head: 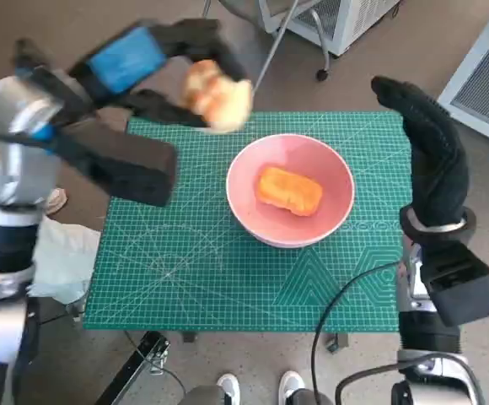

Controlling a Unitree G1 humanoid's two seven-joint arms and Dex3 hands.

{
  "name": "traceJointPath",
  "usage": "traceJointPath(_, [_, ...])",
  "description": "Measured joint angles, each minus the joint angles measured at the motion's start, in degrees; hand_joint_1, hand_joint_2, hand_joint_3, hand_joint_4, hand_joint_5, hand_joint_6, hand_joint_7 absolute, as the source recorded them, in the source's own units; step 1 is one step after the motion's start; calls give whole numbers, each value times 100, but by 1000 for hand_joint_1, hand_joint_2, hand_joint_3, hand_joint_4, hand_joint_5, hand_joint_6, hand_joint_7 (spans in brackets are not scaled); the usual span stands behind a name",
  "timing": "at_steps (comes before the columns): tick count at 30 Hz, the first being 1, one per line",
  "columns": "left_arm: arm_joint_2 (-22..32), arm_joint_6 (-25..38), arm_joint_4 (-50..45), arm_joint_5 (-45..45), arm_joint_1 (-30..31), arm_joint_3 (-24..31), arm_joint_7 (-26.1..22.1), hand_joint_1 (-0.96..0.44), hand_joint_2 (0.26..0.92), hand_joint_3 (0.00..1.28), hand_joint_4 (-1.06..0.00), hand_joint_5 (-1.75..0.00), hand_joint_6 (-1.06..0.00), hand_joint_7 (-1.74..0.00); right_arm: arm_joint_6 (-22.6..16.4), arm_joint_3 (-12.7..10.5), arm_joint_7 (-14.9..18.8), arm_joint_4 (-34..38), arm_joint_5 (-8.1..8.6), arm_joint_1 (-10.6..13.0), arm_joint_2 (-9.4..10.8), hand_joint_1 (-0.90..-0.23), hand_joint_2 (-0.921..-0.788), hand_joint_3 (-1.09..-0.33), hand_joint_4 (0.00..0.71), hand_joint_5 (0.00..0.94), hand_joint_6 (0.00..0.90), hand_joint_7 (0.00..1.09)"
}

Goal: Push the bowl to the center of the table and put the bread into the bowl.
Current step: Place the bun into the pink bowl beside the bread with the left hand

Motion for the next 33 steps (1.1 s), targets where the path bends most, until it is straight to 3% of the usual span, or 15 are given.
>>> traceJointPath(12, [-835,-56,1138,287,-235,-684,190,1,920,81,-650,-1155,-633,-1207,76,-44,-114,-211,-31,133,-9,-596,-921,-694,353,1,90,700])
traceJointPath(14, [-940,-77,1333,304,-239,-782,189,1,921,111,-605,-1183,-610,-1247,79,-49,-143,-235,-42,160,-9,-594,-921,-693,353,1,90,698])
traceJointPath(15, [-988,-87,1428,305,-239,-839,184,-68,921,139,-557,-1070,-583,-1284,80,-53,-161,-251,-58,177,-9,-594,-921,-693,352,1,91,697])
traceJointPath(16, [-1025,-94,1498,304,-238,-881,164,-167,921,185,-532,-820,-538,-1345,80,-58,-177,-266,-82,193,-9,-595,-921,-693,352,1,92,696])
traceJointPath(18, [-1098,-106,1631,289,-237,-952,78,-12,899,167,-380,-365,-440,-766,83,-68,-211,-298,-133,222,-10,-599,-921,-691,349,0,93,693])
traceJointPath(21, [-1182,-75,1781,199,-237,-1021,-306,61,906,105,-266,-119,-423,-319,83,-87,-253,-330,-178,255,-12,-604,-921,-690,348,0,95,689])
traceJointPath(24, [-1265,36,1886,148,-233,-1107,-767,77,905,74,-208,-39,-412,-148,84,-108,-302,-355,-231,269,-16,-607,-921,-689,347,0,97,686])
traceJointPath(28, [-1364,177,1972,69,-223,-1148,-1174,71,895,55,-180,-10,-409,-80,85,-117,-339,-371,-245,271,-15,-612,-921,-688,347,0,98,683])
traceJointPath(33, [-1348,178,1922,3,-180,-1148,-1280,41,873,35,-186,-7,-427,-58,86,-124,-359,-372,-250,271,-16,-615,-921,-687,346,0,99,680])
